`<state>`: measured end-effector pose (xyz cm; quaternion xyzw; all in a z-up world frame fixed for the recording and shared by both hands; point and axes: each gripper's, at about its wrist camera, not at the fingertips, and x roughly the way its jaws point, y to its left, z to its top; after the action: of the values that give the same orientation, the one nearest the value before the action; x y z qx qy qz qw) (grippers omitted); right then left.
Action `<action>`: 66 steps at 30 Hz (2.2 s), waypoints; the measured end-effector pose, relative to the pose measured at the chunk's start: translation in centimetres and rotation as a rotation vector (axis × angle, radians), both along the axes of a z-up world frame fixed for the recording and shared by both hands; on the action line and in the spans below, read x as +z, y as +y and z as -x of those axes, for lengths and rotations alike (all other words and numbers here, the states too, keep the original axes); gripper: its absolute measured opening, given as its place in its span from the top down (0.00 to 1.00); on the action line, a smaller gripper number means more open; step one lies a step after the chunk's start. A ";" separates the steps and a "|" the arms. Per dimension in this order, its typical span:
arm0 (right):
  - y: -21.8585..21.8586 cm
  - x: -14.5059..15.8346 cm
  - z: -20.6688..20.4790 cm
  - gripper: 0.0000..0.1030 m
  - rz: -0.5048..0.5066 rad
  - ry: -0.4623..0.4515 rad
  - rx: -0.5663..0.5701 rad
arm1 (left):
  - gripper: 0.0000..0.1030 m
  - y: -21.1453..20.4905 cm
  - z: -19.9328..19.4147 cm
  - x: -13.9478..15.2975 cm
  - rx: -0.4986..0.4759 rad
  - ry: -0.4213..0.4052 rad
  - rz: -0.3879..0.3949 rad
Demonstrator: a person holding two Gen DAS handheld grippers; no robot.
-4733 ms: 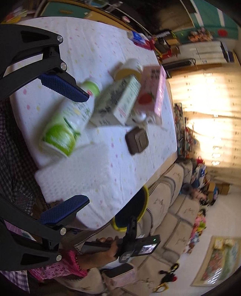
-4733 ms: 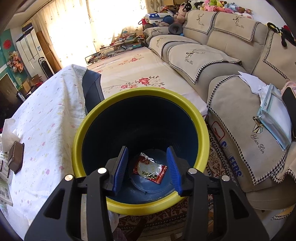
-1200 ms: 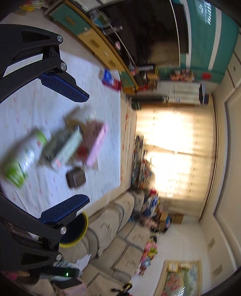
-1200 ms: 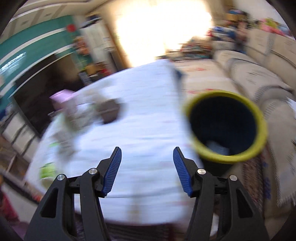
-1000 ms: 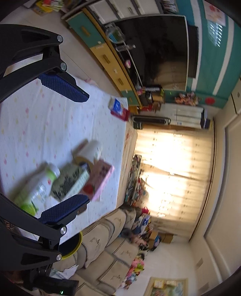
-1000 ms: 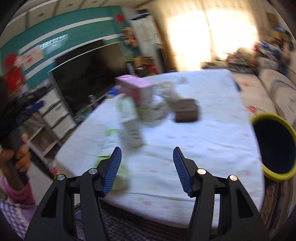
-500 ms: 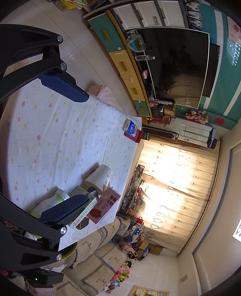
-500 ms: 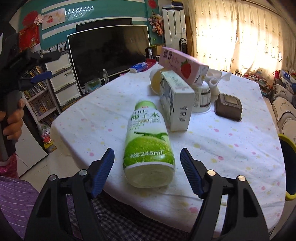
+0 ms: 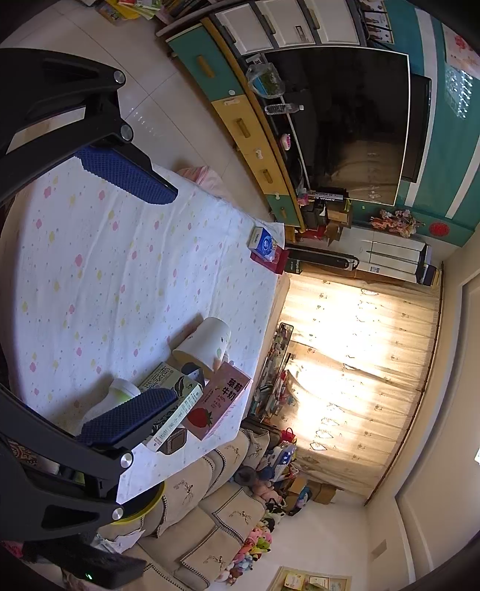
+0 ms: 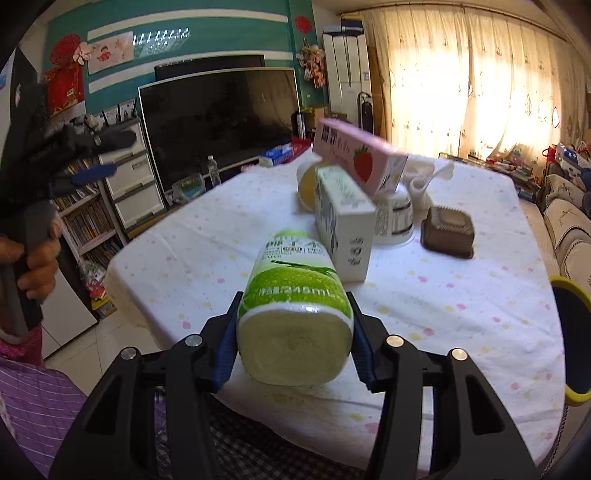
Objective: Collect trash
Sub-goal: 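Lift the bottle, carry it over the bin and open the right gripper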
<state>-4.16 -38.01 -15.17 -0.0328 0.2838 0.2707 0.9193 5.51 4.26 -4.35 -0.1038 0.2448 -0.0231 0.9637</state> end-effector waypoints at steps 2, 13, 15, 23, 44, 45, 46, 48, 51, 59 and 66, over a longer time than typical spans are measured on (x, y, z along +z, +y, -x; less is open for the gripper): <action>-0.6 1.1 0.3 0.52 -0.019 -0.026 -0.010 | 0.05 -0.1 0.0 0.0 -0.001 0.001 -0.002; -3.3 4.5 0.5 0.52 -0.053 -0.095 -0.096 | 0.05 -0.1 -0.3 -0.3 -0.006 0.009 0.001; -3.6 4.5 0.2 0.52 -0.053 -0.090 -0.114 | 0.05 -0.2 -0.3 -0.5 -0.007 0.013 -0.001; -4.9 4.9 -0.1 0.52 -0.097 -0.078 -0.142 | 0.05 -0.7 -0.7 -1.1 -0.023 0.031 -0.006; -25.5 5.2 -6.4 0.52 -0.183 -0.066 -0.917 | 0.05 -2.3 -2.1 -2.2 -0.050 0.087 -0.016; -26.3 4.5 -6.9 0.52 -0.176 -0.050 -0.941 | 0.05 -2.6 -2.3 -2.3 -0.054 0.091 -0.019; -27.0 3.7 -7.7 0.52 -0.164 -0.034 -0.966 | 0.05 -2.8 -2.4 -2.3 -0.058 0.094 -0.023; -28.2 2.0 -9.2 0.52 -0.129 0.006 -1.003 | 0.05 -3.4 -2.6 -2.4 -0.067 0.102 -0.033; -29.4 -0.6 -11.2 0.52 -0.100 0.061 -1.023 | 0.05 -4.6 -3.1 -2.5 -0.084 0.113 -0.054; -30.1 -4.4 -13.9 0.49 -0.067 0.141 -1.026 | 0.05 -8.0 -4.4 -3.4 -0.142 0.156 -0.093; -29.6 -3.6 -12.1 0.42 -0.066 0.106 -1.028 | 0.05 -10.9 -5.4 -4.4 -0.204 0.190 -0.108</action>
<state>7.95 -67.56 -18.75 0.1536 0.3008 -0.2057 0.9185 10.87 -6.60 -8.79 -0.0283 0.3451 -0.0979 0.9330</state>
